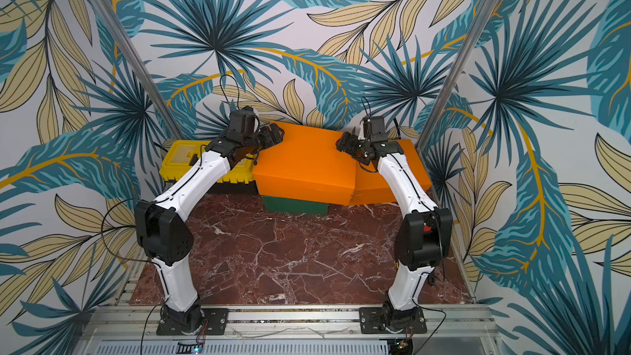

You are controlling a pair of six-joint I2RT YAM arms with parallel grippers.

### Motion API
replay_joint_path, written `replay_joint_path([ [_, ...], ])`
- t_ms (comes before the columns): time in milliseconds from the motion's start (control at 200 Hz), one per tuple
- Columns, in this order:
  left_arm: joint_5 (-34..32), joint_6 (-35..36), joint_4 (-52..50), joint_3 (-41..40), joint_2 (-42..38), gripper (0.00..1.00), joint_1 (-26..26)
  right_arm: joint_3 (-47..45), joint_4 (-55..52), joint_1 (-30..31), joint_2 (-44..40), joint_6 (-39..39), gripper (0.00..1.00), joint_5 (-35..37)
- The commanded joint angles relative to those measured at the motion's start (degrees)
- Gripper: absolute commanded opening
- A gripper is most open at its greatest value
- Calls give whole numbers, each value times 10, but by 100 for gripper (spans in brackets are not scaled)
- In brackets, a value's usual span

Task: Stack the shoeboxes
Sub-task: Place the shoebox at the shoebox.

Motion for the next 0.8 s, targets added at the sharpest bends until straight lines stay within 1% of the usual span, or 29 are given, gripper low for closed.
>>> replay_joint_path([
  [0,16,15,14,-18,-71,94,-15,-25,-12,6,-64,-9,91,-27],
  [180,-42,40,-12,-52,-133,95,-13,-98,-6,6,-149,-2,91,-3],
  [290,-55,44,-29,-62,-154,95,-13,-129,-10,6,-184,6,91,2],
  [346,-46,38,-28,-67,-162,92,-13,-143,-15,6,-203,10,89,3],
  [376,-36,35,-28,-66,-163,87,-14,-152,-15,6,-213,13,86,1],
  [411,-23,35,-28,-61,-162,78,-14,-162,-12,7,-226,18,78,-6],
  [491,11,33,-28,-42,-151,57,-18,-189,-6,9,-253,29,45,-46],
  [521,21,33,-28,-31,-145,51,-20,-198,-8,11,-262,33,30,-61],
  [556,26,34,-28,-19,-136,47,-23,-207,-13,15,-274,34,21,-72],
  [601,30,41,-28,-1,-123,41,-27,-219,-24,26,-289,30,14,-77],
  [661,24,56,-35,30,-101,40,-31,-234,-40,50,-312,22,7,-69],
  [706,17,61,-47,58,-80,35,-33,-244,-50,73,-328,17,5,-55],
  [761,15,64,-65,97,-52,33,-33,-260,-60,101,-346,17,3,-38],
  [796,19,66,-75,118,-34,29,-33,-270,-64,117,-356,22,2,-28],
])
